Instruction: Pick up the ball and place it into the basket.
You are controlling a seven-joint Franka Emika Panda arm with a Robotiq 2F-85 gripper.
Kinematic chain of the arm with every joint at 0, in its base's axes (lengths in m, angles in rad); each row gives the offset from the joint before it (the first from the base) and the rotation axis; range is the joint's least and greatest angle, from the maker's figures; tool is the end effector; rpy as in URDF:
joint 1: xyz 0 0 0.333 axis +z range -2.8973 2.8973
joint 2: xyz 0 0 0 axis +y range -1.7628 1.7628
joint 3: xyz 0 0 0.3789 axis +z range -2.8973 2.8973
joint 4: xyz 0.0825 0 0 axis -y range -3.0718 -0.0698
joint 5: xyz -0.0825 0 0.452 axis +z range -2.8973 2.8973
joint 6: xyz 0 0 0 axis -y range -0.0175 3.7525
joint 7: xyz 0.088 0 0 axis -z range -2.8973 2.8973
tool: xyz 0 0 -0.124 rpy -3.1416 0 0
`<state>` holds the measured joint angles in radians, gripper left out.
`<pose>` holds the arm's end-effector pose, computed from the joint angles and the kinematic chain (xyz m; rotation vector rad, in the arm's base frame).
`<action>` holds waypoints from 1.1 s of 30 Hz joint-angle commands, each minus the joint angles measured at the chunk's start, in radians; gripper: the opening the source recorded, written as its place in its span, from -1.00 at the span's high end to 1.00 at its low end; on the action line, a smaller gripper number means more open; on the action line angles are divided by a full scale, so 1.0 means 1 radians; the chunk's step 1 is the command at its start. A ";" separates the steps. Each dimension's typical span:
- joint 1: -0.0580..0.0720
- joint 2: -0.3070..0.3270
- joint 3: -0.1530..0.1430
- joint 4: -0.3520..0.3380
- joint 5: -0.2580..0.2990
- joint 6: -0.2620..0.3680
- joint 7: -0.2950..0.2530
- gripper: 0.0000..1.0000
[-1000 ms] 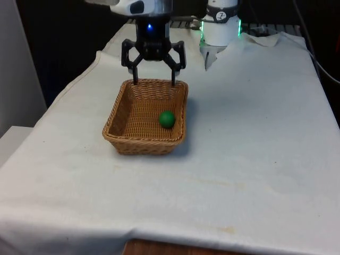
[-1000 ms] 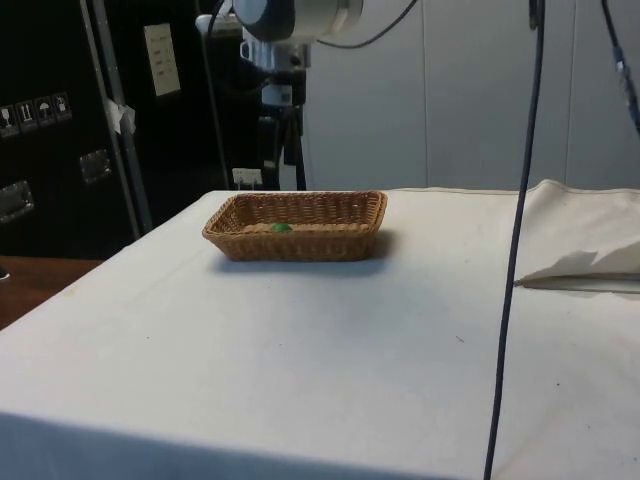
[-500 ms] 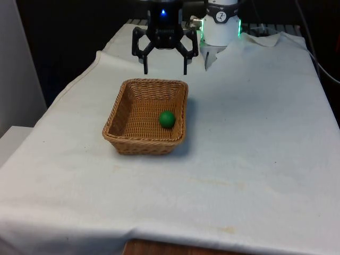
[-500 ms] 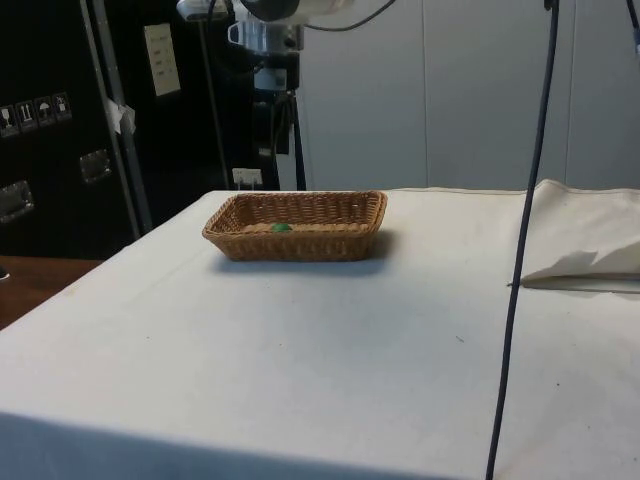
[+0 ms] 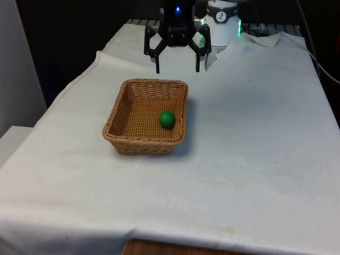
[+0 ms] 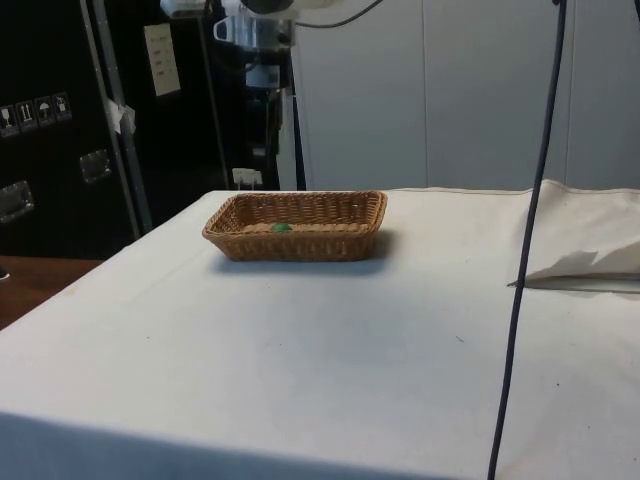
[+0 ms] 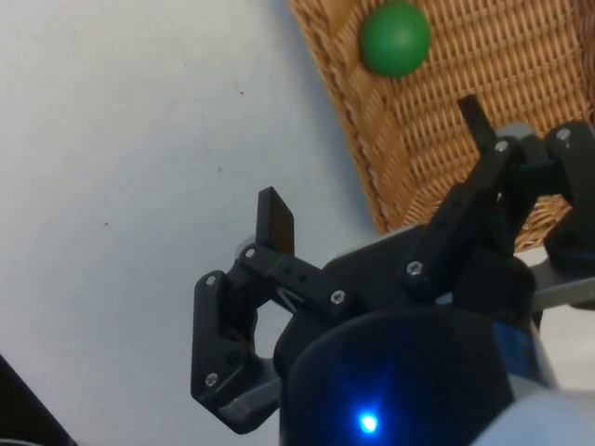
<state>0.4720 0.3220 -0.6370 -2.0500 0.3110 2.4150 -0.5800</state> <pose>0.6616 -0.0907 0.3188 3.1000 0.3568 0.1951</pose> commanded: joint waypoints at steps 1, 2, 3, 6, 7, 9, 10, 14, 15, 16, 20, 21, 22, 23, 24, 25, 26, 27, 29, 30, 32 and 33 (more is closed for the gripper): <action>0.007 -0.007 0.001 -0.004 -0.010 -0.002 -0.004 -1.00; 0.007 -0.008 0.003 -0.004 -0.010 -0.003 -0.007 -1.00; 0.008 -0.008 0.005 -0.004 -0.009 -0.003 -0.011 -1.00; 0.009 -0.010 0.014 -0.004 -0.009 -0.004 -0.022 -1.00; 0.010 -0.011 0.016 -0.004 -0.009 -0.004 -0.026 -1.00; 0.004 -0.005 0.020 0.000 0.000 -0.002 -0.030 -1.00; 0.010 -0.012 0.024 -0.004 -0.009 -0.004 -0.036 -1.00; 0.012 -0.014 0.036 -0.005 -0.009 -0.005 -0.048 -1.00; 0.012 -0.014 0.039 -0.005 -0.009 -0.004 -0.051 -1.00; 0.012 -0.015 0.044 -0.005 -0.009 -0.004 -0.057 -1.00; 0.010 -0.015 0.051 -0.005 -0.007 -0.004 -0.071 -1.00; 0.010 -0.015 0.053 -0.005 -0.007 -0.003 -0.076 -1.00; 0.014 -0.016 0.054 -0.008 -0.009 -0.002 -0.076 -1.00; 0.016 -0.018 0.056 -0.011 -0.012 0.000 -0.076 -1.00; 0.018 -0.019 0.058 -0.014 -0.014 0.001 -0.076 -1.00; 0.020 -0.022 0.061 -0.018 -0.016 0.002 -0.075 -1.00; 0.024 -0.030 0.067 -0.029 -0.021 0.004 -0.072 -1.00; 0.025 -0.034 0.071 -0.035 -0.024 0.005 -0.070 -1.00; 0.026 -0.039 0.075 -0.042 -0.026 0.007 -0.067 -1.00; 0.027 -0.044 0.078 -0.049 -0.028 0.007 -0.063 -1.00; 0.025 -0.060 0.088 -0.069 -0.037 0.007 -0.049 -1.00; 0.024 -0.066 0.090 -0.075 -0.040 0.006 -0.043 -1.00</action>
<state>0.4890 0.2630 -0.5400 -2.1150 0.2860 2.4150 -0.6390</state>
